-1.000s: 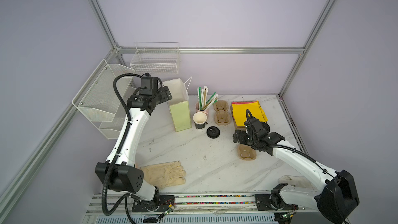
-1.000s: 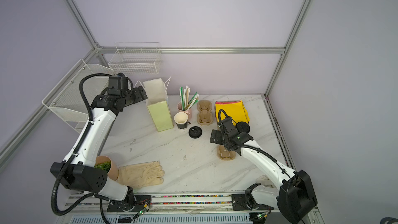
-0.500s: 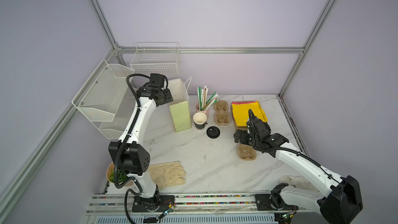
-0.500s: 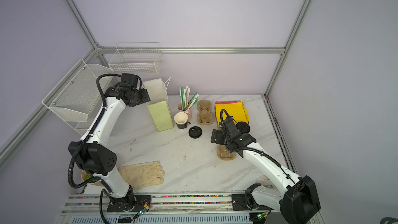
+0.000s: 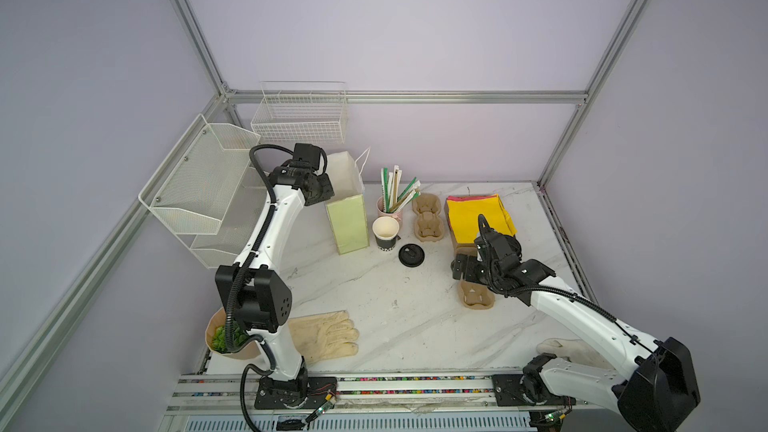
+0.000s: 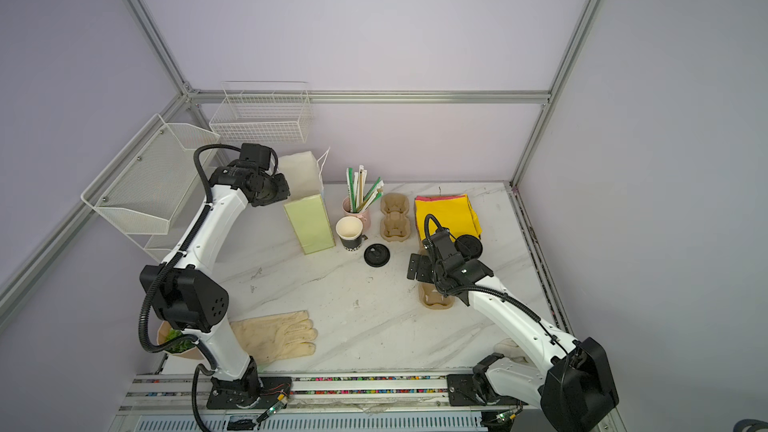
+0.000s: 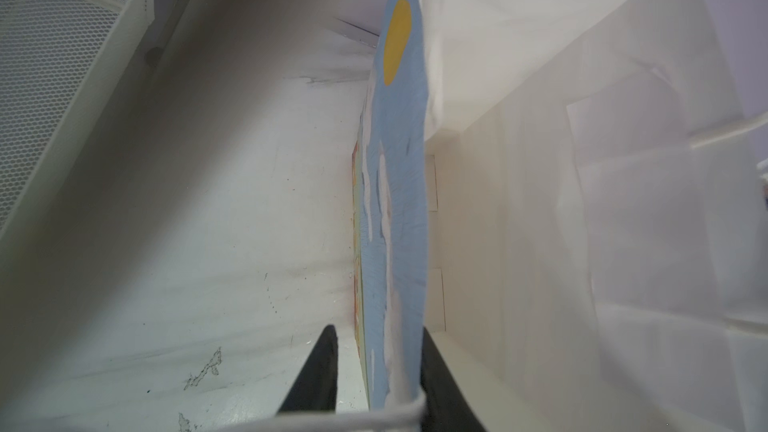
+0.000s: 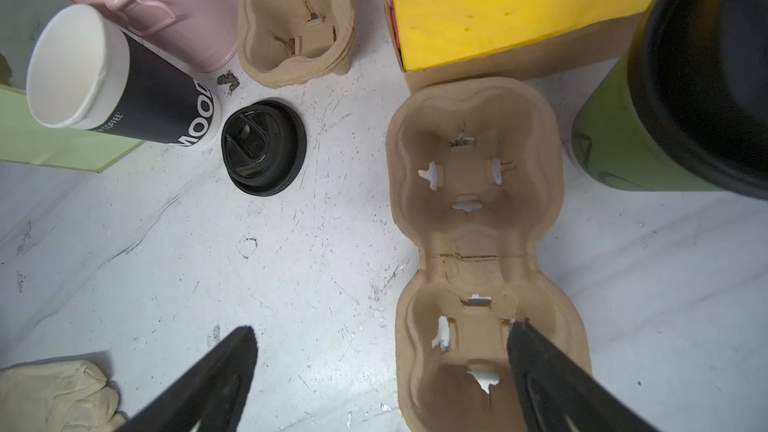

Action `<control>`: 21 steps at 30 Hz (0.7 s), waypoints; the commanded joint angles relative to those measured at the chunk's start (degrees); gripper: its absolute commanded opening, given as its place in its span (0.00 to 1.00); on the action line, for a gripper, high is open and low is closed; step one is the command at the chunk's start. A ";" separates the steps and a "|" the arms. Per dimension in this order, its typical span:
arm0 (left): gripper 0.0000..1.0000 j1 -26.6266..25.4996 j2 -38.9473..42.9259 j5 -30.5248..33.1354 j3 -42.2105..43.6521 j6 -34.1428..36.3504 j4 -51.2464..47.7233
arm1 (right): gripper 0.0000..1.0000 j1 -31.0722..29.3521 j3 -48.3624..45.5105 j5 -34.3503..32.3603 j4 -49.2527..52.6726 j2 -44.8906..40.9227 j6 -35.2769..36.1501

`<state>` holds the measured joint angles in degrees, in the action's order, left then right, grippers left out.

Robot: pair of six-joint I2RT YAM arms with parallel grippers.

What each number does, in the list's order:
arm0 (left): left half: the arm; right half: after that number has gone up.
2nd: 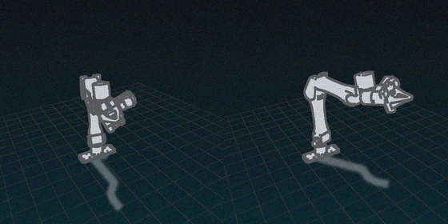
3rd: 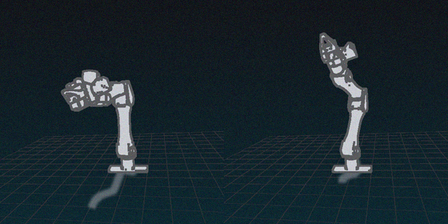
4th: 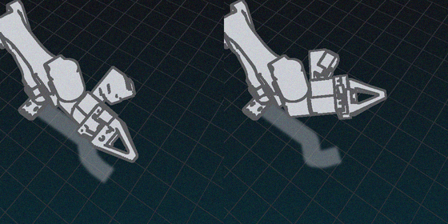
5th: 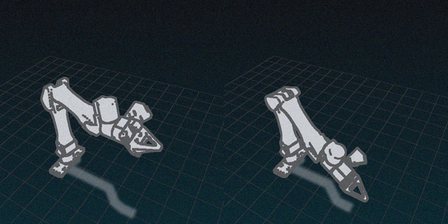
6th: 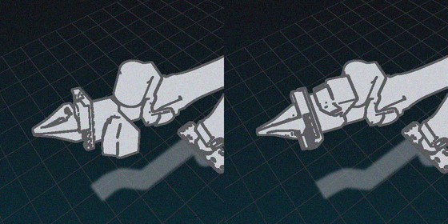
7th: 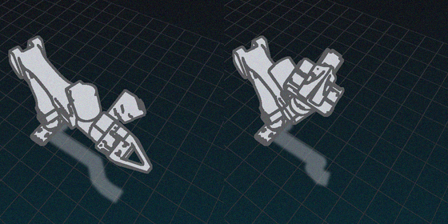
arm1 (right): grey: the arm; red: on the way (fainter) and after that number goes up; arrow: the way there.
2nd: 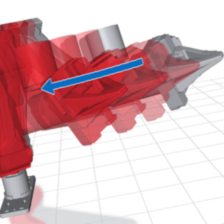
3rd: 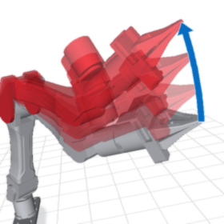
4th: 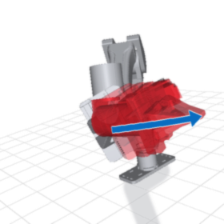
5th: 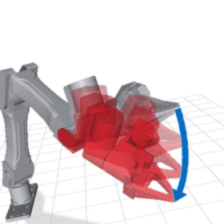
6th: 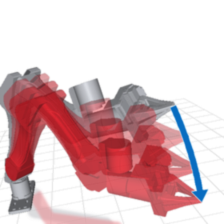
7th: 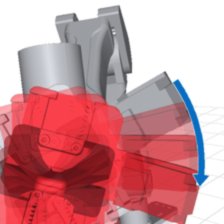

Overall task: Pack the takeout coffee
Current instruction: 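Reach the left gripper to the paper bag and grasp its rim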

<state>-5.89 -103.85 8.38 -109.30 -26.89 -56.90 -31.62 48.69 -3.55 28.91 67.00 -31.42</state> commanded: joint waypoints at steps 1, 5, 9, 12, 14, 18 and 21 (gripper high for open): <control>0.24 0.27 0.24 0.96 -7.15 0.54 -0.22 | 0.97 -0.48 -0.74 -0.05 -0.26 -1.37 -0.40; 0.17 0.29 -0.12 0.99 -7.86 0.27 -0.31 | 0.97 -0.55 -0.80 -0.05 -0.08 -1.53 -0.40; 0.13 0.26 -0.56 0.76 -8.71 0.26 -0.68 | 0.97 -0.55 -0.67 -0.05 -0.08 -1.77 -0.48; 0.08 0.25 -0.89 0.66 -9.07 0.35 -1.24 | 0.97 -0.63 -0.81 -0.02 0.01 -1.81 -0.48; 0.05 0.22 -0.85 0.70 -9.09 0.51 -1.37 | 0.97 -0.64 -0.87 -0.05 0.01 -1.79 -0.48; 0.00 0.26 -0.92 0.84 -9.00 0.89 -1.81 | 0.97 -0.64 -0.91 0.12 0.01 -1.95 -0.62; 0.00 0.27 -0.83 0.98 -8.59 1.23 -2.06 | 0.97 -0.75 -0.79 0.29 0.17 -1.96 -0.66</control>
<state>-5.89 -104.47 8.80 -112.92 -26.81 -58.39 -31.90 48.23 -3.40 28.93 66.15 -31.44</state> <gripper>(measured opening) 0.047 0.975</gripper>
